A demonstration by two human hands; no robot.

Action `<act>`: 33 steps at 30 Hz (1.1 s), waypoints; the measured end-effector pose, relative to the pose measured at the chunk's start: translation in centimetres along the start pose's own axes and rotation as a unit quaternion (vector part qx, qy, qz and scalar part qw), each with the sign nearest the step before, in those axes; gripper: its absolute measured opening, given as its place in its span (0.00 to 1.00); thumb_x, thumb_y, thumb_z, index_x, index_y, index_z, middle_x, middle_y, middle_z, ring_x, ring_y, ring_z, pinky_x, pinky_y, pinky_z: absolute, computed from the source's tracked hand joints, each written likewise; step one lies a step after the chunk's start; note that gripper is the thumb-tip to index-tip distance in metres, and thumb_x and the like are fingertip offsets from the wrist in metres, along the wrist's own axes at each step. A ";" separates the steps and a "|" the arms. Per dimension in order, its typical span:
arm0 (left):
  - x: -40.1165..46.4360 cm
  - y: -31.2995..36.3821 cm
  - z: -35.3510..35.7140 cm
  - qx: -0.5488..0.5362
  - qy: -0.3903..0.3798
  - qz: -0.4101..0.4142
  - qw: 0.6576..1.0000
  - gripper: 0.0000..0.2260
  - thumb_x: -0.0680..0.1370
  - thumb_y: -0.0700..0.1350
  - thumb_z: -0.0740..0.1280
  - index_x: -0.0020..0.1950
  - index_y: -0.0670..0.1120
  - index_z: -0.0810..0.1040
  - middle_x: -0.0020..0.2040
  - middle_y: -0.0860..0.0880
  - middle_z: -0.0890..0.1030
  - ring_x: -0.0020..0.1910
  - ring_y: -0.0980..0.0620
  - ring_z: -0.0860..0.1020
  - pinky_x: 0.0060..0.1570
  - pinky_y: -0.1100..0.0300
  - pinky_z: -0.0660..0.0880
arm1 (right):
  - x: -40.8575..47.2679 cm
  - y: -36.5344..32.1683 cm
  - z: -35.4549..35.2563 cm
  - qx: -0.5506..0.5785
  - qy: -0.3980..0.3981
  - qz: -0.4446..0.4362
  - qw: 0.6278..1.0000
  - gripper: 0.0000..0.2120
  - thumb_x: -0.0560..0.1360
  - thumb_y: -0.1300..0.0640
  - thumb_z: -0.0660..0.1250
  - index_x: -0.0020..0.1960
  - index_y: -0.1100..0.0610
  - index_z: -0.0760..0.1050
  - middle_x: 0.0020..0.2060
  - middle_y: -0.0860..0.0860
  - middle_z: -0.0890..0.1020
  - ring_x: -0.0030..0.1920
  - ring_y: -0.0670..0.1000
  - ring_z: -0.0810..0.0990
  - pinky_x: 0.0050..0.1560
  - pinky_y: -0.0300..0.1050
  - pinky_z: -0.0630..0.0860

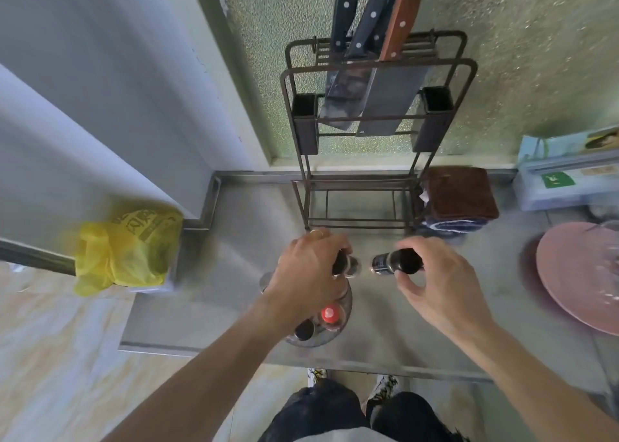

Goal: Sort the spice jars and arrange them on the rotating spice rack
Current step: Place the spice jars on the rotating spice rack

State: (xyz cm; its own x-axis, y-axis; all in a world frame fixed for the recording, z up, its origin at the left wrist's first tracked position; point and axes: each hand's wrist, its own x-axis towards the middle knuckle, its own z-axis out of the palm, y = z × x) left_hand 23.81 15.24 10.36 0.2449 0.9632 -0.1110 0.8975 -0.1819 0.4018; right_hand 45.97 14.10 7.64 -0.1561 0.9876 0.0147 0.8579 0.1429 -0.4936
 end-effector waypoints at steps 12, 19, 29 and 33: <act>-3.5 -8.8 1.5 0.047 -0.051 -0.016 0.997 0.11 0.73 0.46 0.70 0.55 0.50 0.79 0.50 0.50 0.77 0.49 0.48 0.78 0.50 0.57 0.76 | 0.6 -11.7 8.1 0.002 -0.114 -0.004 0.993 0.19 0.71 0.56 0.73 0.59 0.53 0.73 0.54 0.51 0.78 0.52 0.55 0.79 0.54 0.48 0.76; -3.7 -10.8 4.9 0.117 -0.050 0.008 0.992 0.11 0.70 0.48 0.69 0.53 0.49 0.79 0.49 0.51 0.82 0.52 0.47 0.73 0.54 0.56 0.67 | 0.7 -12.1 12.9 -0.097 -0.151 0.016 0.984 0.14 0.73 0.56 0.70 0.57 0.53 0.72 0.53 0.50 0.78 0.53 0.54 0.77 0.51 0.48 0.77; -3.6 -11.6 7.3 0.139 -0.067 0.002 0.988 0.08 0.73 0.46 0.67 0.52 0.50 0.79 0.50 0.49 0.82 0.55 0.45 0.75 0.57 0.53 0.66 | 0.6 -12.0 15.8 -0.193 -0.137 0.027 0.971 0.09 0.73 0.58 0.70 0.53 0.52 0.75 0.47 0.51 0.83 0.54 0.56 0.76 0.53 0.48 0.74; -3.7 -11.9 7.9 0.122 -0.066 -0.005 0.990 0.10 0.72 0.47 0.68 0.54 0.51 0.79 0.51 0.50 0.82 0.56 0.45 0.75 0.56 0.53 0.66 | 0.0 -12.0 15.7 -0.177 -0.129 0.018 0.975 0.13 0.72 0.57 0.72 0.55 0.52 0.76 0.49 0.50 0.83 0.54 0.55 0.77 0.56 0.47 0.74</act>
State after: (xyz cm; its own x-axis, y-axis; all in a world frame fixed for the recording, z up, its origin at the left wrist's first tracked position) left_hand 15.12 12.33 -1.20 0.2666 0.9340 -0.2378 0.9581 -0.2302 0.1702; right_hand 28.00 11.39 -0.13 -0.2012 0.9499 -0.2390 0.9734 0.1668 -0.1568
